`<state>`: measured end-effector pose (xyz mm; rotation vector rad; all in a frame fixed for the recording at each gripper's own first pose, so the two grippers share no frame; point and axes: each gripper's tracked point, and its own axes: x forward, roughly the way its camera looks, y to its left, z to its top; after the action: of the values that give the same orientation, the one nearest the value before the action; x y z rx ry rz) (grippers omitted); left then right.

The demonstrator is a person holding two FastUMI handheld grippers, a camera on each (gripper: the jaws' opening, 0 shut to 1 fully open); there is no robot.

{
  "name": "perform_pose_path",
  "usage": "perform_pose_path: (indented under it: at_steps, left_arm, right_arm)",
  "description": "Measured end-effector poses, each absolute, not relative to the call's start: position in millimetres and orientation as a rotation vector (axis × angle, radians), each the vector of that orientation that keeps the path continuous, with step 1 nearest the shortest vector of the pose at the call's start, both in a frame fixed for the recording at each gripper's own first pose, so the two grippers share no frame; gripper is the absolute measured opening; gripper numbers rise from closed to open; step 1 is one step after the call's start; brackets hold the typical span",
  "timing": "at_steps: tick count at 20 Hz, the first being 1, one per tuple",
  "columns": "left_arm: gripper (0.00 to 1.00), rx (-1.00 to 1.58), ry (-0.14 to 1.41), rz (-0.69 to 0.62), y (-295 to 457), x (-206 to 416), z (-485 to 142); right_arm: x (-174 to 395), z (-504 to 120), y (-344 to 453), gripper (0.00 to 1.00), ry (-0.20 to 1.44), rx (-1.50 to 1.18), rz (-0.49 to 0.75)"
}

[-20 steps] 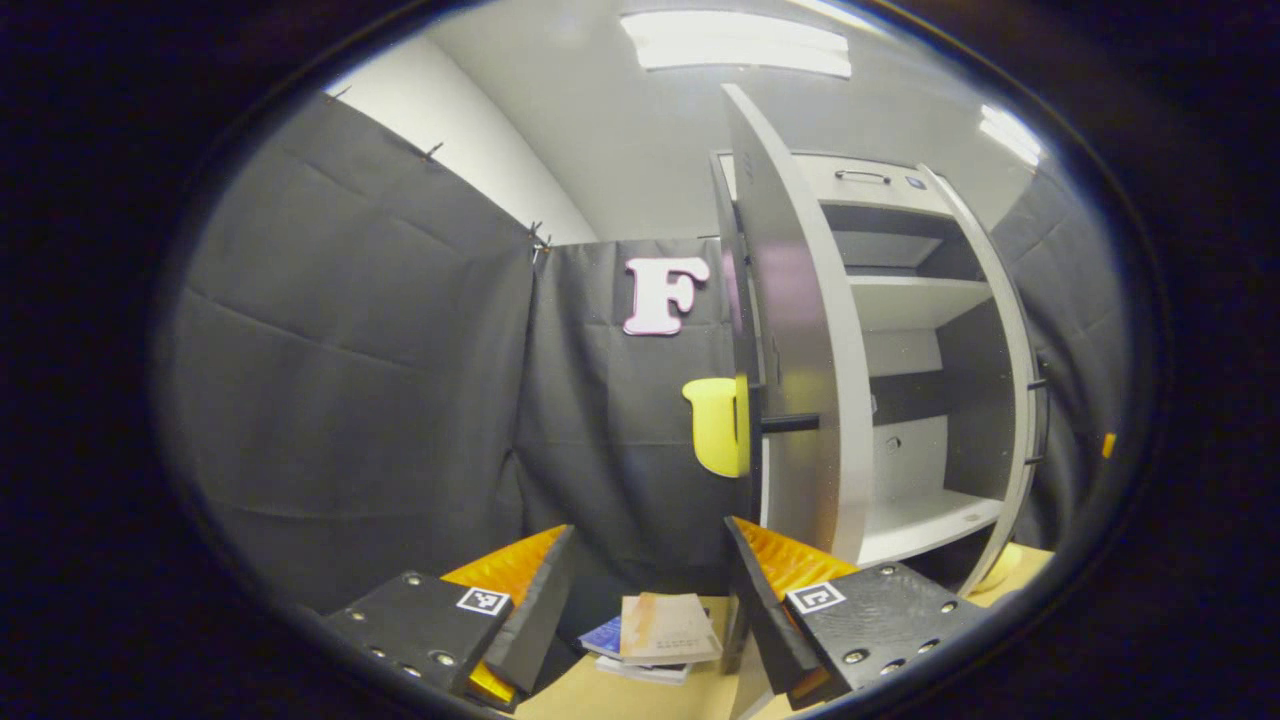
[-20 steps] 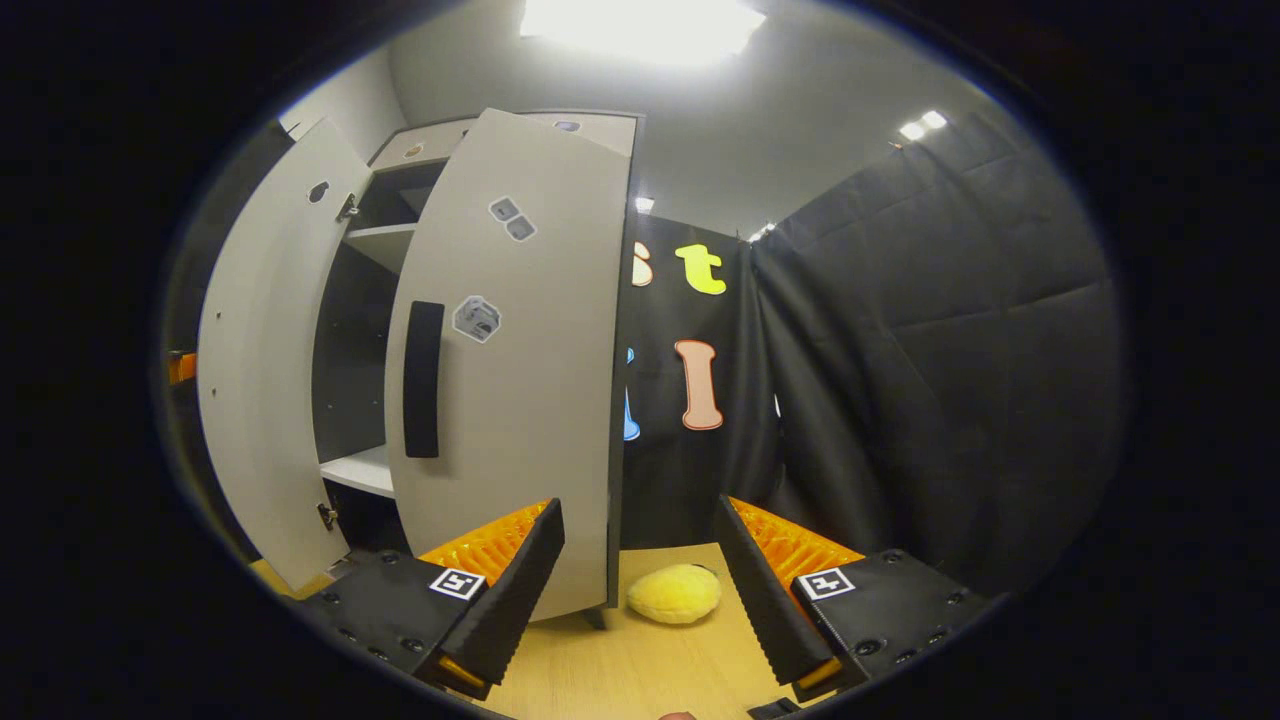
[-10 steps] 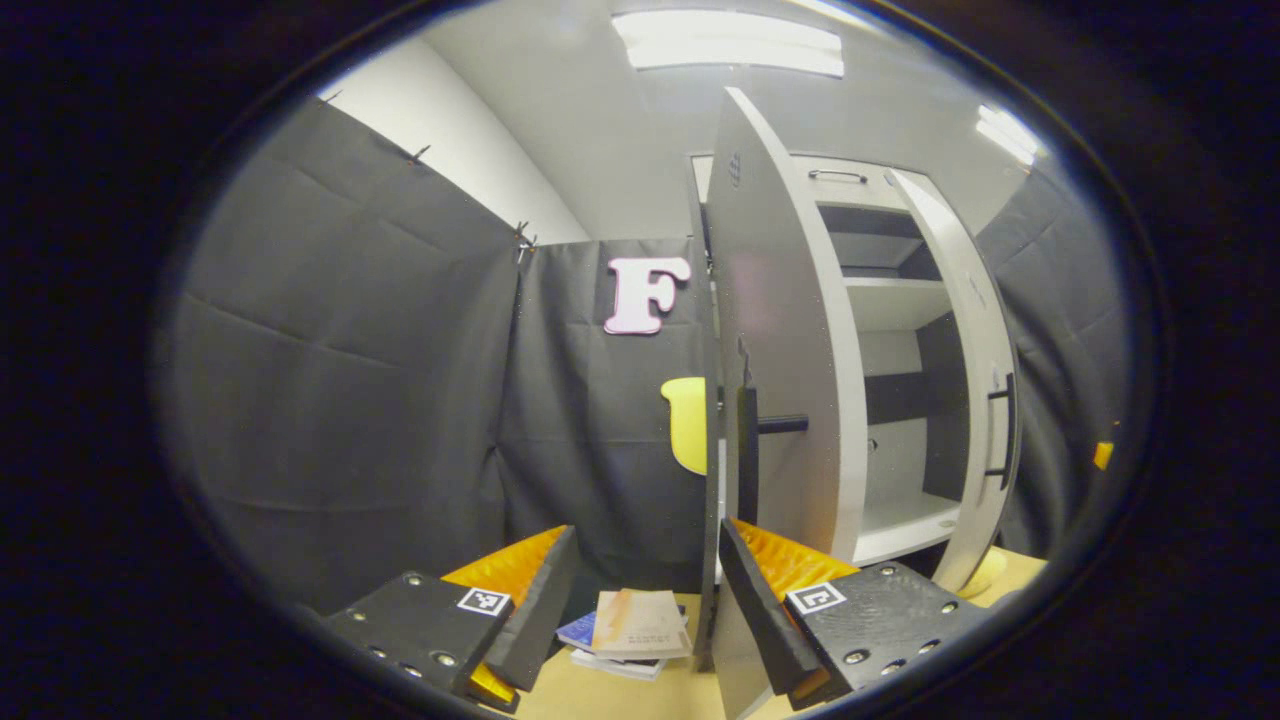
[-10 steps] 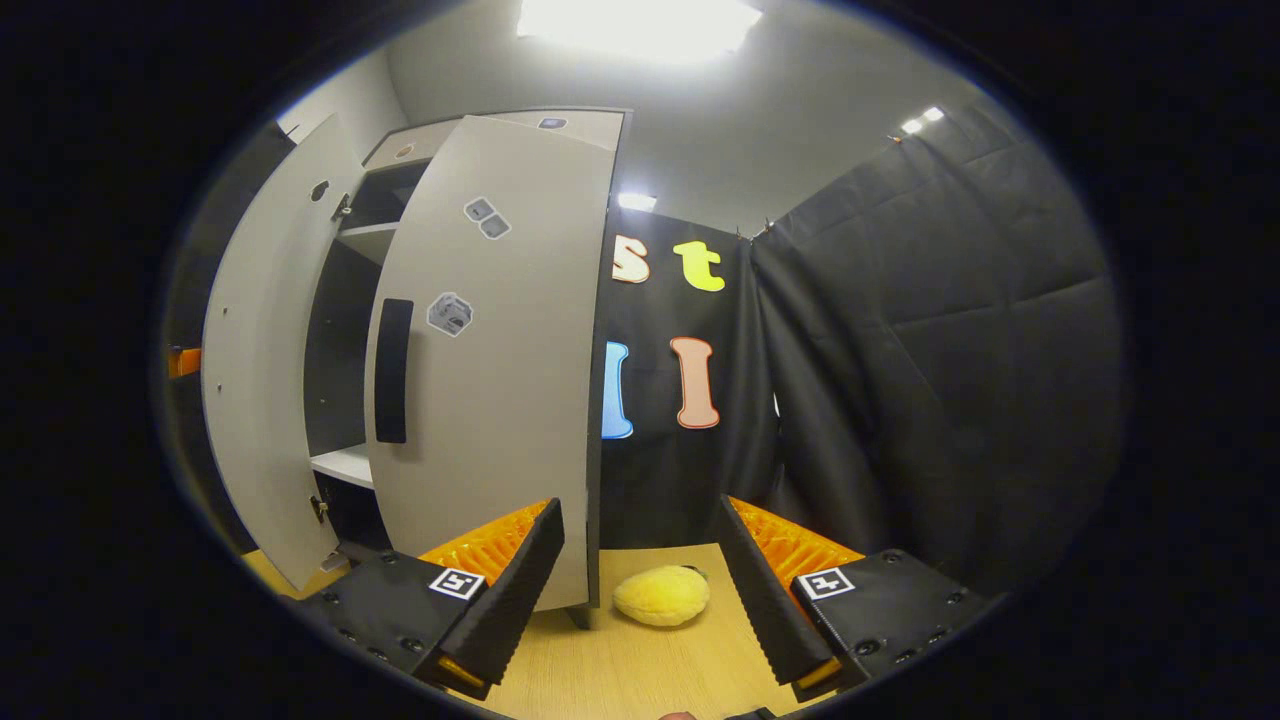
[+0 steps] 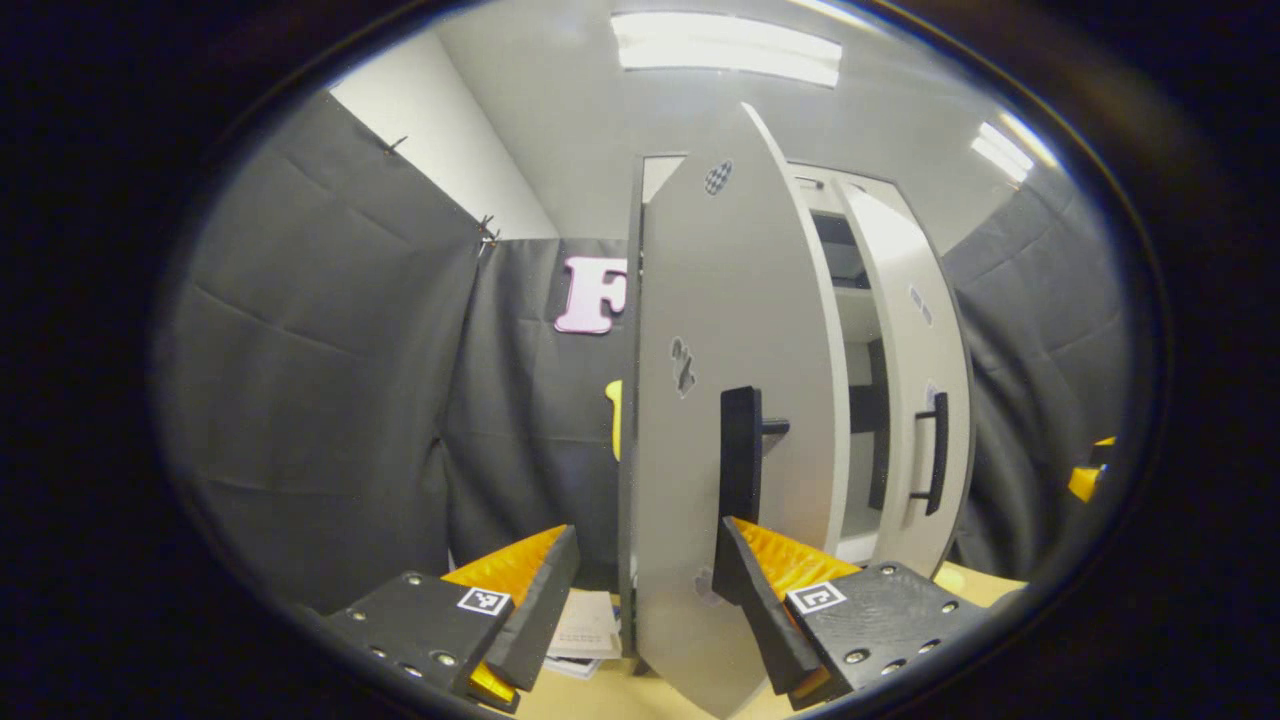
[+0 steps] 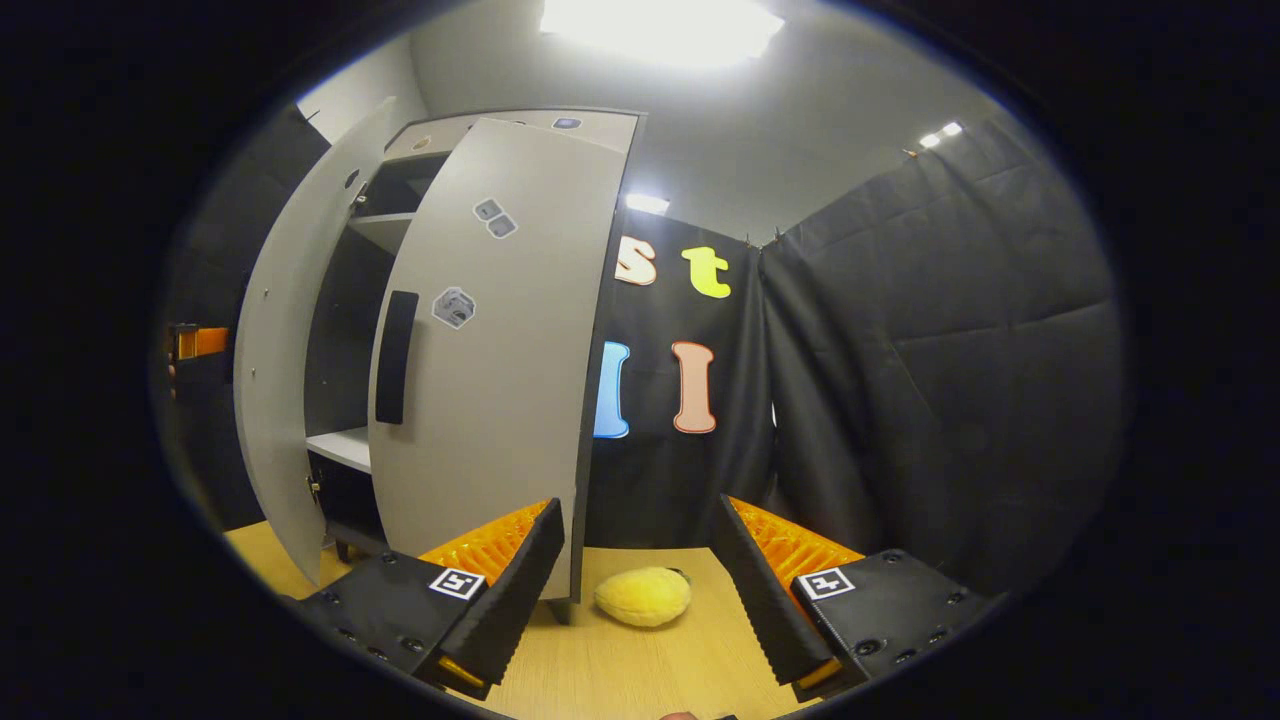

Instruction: Grasp the bottle in the cabinet with the left hand and place it on the coaster, then close the right door with the right hand and the left door with the left hand.

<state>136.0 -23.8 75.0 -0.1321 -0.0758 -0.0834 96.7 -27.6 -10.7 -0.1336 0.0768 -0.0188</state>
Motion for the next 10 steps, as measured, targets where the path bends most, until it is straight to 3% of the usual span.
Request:
perform_pose_path:
  at_steps: [4, 5, 6, 7, 8, 10]
  left_arm:
    - [0.91, -0.145, -0.112, -0.134, -61, 147, 85]
    - [0.84, -0.145, -0.115, -0.145, -70, 151, 86]
    - [0.91, -0.142, -0.114, -0.158, -79, 154, 87]
    - [0.91, -0.141, -0.113, -0.171, -89, 158, 86]
    - [0.84, -0.141, -0.111, -0.184, -97, 161, 85]
    - [0.84, -0.134, -0.102, -0.2, -114, 168, 82]
  right_arm:
    - [87, -9, -42, 0.98, 0.072, -0.125, -0.04]
    - [86, -10, -44, 0.98, 0.074, -0.121, -0.043]
    - [84, -10, -46, 0.96, 0.076, -0.119, -0.047]
    - [81, -11, -48, 0.98, 0.08, -0.116, -0.049]
    - [80, -12, -49, 0.98, 0.084, -0.113, -0.049]
    - [76, -15, -50, 0.98, 0.09, -0.105, -0.047]
